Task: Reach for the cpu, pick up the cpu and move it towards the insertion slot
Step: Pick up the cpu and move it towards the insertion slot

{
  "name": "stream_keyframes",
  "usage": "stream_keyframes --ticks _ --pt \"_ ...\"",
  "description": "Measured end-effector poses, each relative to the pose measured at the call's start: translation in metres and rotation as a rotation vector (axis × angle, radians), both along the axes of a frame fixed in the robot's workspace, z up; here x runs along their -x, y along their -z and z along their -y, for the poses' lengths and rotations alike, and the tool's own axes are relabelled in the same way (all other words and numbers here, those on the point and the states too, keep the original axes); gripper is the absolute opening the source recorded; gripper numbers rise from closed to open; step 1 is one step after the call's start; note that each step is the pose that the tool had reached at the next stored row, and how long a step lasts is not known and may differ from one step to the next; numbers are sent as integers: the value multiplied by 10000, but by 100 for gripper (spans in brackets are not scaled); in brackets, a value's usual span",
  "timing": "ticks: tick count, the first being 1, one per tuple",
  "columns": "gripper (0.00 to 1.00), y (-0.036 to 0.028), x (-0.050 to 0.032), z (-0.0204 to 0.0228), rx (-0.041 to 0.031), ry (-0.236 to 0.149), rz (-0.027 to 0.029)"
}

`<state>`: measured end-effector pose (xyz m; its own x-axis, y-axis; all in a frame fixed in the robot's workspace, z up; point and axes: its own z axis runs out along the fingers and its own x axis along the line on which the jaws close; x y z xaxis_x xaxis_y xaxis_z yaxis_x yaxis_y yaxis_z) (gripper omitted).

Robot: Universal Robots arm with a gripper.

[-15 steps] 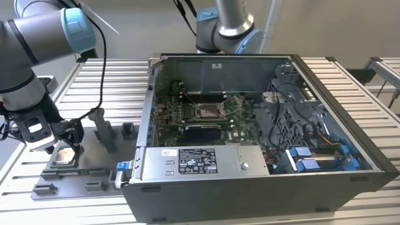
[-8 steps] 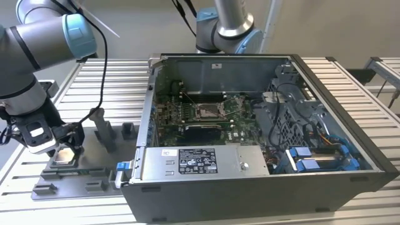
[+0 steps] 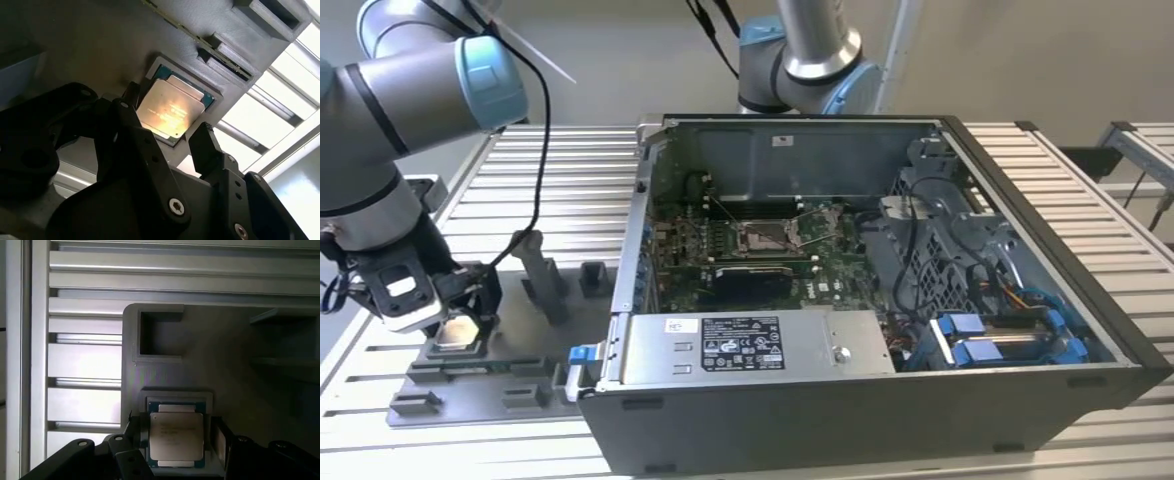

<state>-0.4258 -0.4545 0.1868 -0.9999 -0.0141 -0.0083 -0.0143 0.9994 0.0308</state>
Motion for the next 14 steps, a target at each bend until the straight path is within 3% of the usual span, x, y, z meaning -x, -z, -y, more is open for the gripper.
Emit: stream_keyframes --ticks 14 --pt "100 11 0 17 0 -1 2"
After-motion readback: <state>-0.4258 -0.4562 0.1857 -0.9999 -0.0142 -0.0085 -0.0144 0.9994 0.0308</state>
